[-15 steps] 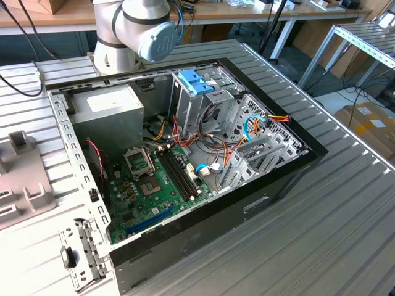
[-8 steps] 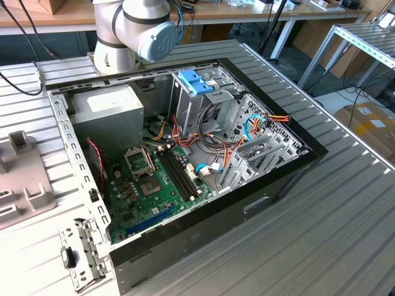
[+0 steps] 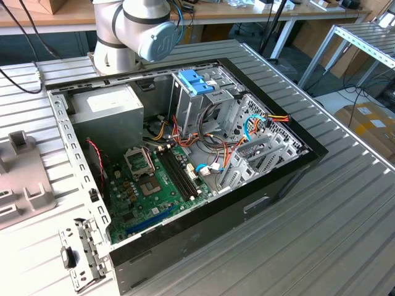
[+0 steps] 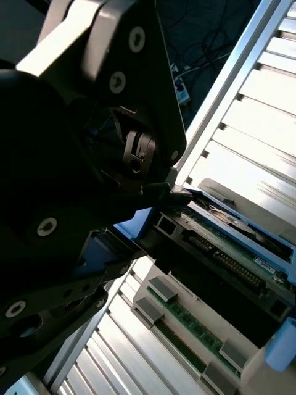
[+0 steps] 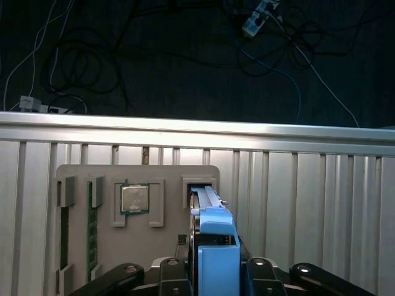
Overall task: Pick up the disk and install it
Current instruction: 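Pick up the disk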
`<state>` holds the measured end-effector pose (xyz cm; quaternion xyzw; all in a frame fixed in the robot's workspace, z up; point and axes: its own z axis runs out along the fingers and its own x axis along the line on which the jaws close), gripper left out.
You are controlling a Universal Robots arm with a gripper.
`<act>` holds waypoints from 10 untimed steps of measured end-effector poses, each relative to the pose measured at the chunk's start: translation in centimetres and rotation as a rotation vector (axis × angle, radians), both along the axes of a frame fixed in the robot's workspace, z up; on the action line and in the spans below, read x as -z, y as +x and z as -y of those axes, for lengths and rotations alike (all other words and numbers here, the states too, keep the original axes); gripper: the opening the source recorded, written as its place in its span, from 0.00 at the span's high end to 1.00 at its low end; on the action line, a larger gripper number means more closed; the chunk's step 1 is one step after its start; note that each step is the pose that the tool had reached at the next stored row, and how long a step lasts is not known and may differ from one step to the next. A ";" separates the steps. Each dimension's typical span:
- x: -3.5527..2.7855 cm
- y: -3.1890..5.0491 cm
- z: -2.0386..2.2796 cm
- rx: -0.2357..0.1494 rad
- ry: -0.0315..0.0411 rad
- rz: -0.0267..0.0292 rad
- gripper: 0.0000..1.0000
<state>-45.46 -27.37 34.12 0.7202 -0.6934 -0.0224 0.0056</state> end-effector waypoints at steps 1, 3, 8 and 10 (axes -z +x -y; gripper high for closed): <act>-0.08 0.00 0.00 0.000 0.0002 -0.0002 0.63; -0.18 0.00 0.00 0.000 0.0004 -0.0002 0.63; -0.50 0.00 0.00 0.000 0.0009 -0.0002 0.63; -0.60 0.00 0.00 0.000 0.0010 -0.0002 0.63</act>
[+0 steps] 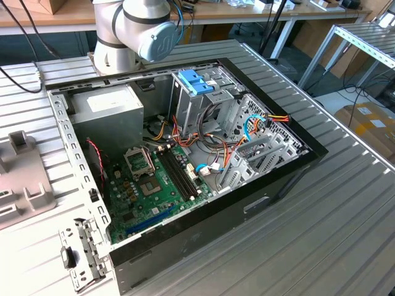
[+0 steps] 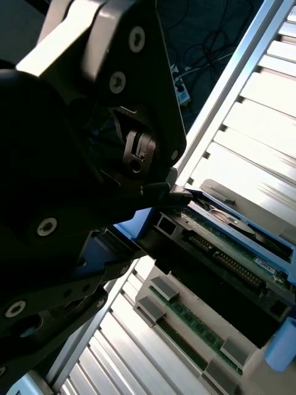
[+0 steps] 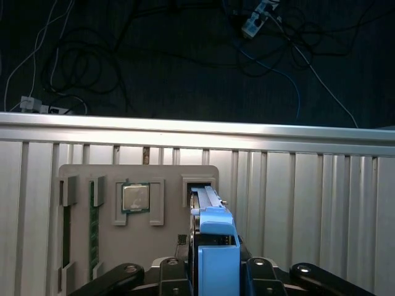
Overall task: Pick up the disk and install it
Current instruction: 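Pick up the disk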
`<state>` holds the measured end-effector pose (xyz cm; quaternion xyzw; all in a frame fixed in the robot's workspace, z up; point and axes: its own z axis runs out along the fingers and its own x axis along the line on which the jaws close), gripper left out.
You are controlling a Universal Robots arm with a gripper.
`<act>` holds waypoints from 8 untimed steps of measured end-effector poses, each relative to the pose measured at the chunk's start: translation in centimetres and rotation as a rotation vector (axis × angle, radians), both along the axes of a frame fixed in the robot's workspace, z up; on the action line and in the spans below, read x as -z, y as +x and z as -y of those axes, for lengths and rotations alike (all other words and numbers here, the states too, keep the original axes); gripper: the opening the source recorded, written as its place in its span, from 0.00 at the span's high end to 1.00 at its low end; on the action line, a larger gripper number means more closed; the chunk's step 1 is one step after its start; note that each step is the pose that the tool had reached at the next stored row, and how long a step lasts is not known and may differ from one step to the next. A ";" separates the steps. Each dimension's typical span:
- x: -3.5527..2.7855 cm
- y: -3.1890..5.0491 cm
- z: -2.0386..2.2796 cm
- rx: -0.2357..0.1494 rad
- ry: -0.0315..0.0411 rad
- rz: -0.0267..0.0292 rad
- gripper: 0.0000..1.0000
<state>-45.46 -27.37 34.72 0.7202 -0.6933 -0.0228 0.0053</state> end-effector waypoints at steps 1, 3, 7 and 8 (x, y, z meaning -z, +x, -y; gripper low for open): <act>-0.07 0.00 0.00 0.000 0.0000 0.0000 0.63; -0.17 0.00 0.00 0.000 0.0000 0.0000 0.63; -0.41 0.00 0.00 0.000 0.0000 0.0000 0.63; -0.48 0.00 0.00 0.000 0.0000 0.0000 0.63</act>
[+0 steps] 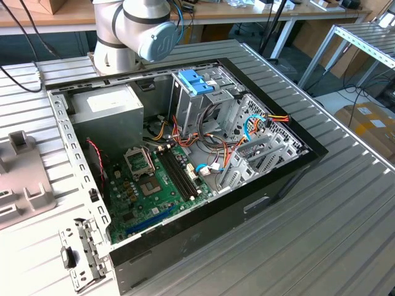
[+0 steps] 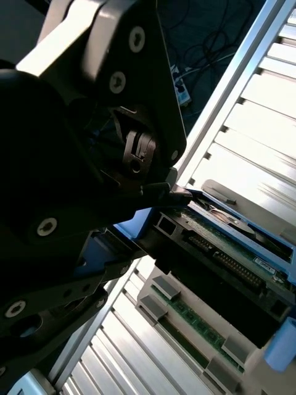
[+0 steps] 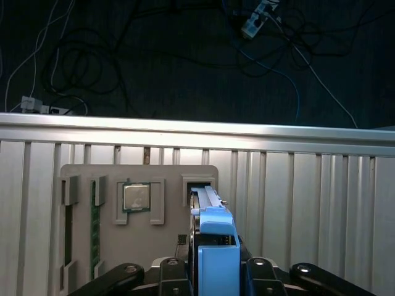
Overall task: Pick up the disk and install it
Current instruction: 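Pick up the disk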
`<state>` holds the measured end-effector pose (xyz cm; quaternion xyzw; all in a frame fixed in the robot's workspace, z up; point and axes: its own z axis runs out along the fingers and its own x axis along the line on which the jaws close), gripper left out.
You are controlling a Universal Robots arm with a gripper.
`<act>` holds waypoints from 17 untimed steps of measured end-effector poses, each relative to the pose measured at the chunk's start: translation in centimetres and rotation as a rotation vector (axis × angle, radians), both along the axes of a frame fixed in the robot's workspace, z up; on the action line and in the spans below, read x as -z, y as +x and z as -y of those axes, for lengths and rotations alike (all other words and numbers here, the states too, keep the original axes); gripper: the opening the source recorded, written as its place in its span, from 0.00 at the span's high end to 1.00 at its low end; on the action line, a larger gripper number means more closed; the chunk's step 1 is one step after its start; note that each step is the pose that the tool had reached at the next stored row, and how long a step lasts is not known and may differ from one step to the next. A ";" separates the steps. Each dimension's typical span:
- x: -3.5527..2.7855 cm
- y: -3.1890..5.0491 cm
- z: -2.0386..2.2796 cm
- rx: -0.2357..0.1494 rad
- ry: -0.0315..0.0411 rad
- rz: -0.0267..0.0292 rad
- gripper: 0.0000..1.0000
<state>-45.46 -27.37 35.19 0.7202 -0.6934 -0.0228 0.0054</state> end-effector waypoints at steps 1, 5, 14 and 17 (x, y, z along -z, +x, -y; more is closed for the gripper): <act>-0.09 0.00 0.00 0.000 0.0000 -0.0001 0.63; -0.36 0.00 0.00 0.000 0.0000 0.0000 0.63; -1.21 0.00 0.00 0.000 0.0001 0.0001 0.63; -1.50 0.00 0.00 0.000 0.0001 0.0000 0.63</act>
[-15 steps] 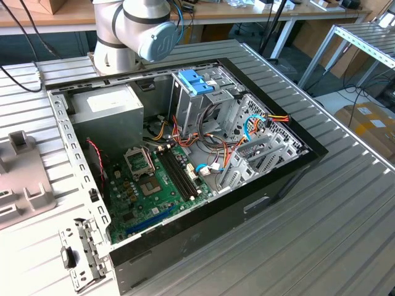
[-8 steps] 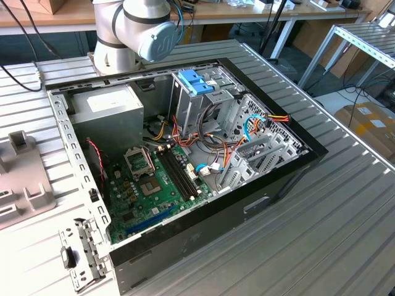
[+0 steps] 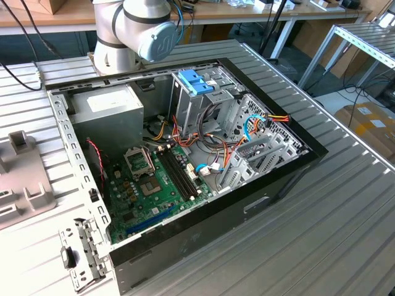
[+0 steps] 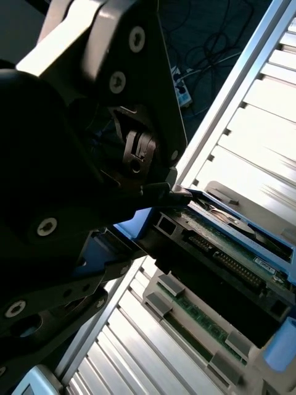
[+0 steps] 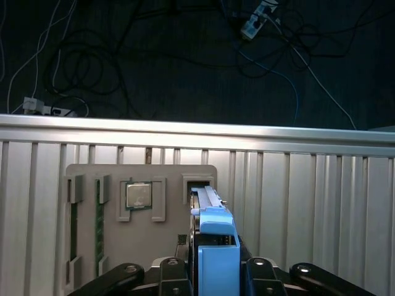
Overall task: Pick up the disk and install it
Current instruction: 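Pick up the disk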
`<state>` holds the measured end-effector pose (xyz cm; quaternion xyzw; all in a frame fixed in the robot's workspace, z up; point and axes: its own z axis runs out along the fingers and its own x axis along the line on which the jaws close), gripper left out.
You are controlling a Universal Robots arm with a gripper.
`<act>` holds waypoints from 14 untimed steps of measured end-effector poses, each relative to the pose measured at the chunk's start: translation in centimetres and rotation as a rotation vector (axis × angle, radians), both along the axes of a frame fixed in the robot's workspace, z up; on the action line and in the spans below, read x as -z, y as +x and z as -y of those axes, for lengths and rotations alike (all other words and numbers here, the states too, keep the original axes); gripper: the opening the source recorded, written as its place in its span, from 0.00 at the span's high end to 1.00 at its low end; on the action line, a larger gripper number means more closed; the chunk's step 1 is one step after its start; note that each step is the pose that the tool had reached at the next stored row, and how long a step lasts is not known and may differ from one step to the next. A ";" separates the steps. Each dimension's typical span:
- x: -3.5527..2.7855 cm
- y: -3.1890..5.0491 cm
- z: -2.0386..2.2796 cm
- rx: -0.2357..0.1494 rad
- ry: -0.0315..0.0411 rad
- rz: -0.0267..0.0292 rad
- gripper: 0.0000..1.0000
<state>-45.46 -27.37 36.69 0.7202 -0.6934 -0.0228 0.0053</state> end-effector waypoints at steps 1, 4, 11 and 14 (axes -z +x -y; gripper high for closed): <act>-0.10 0.00 0.00 0.000 0.0000 0.0000 0.63; -0.36 0.00 0.00 0.000 0.0000 0.0001 0.63; -1.07 0.00 0.00 0.000 -0.0001 0.0000 0.63; -1.48 0.00 0.00 0.000 0.0000 0.0001 0.63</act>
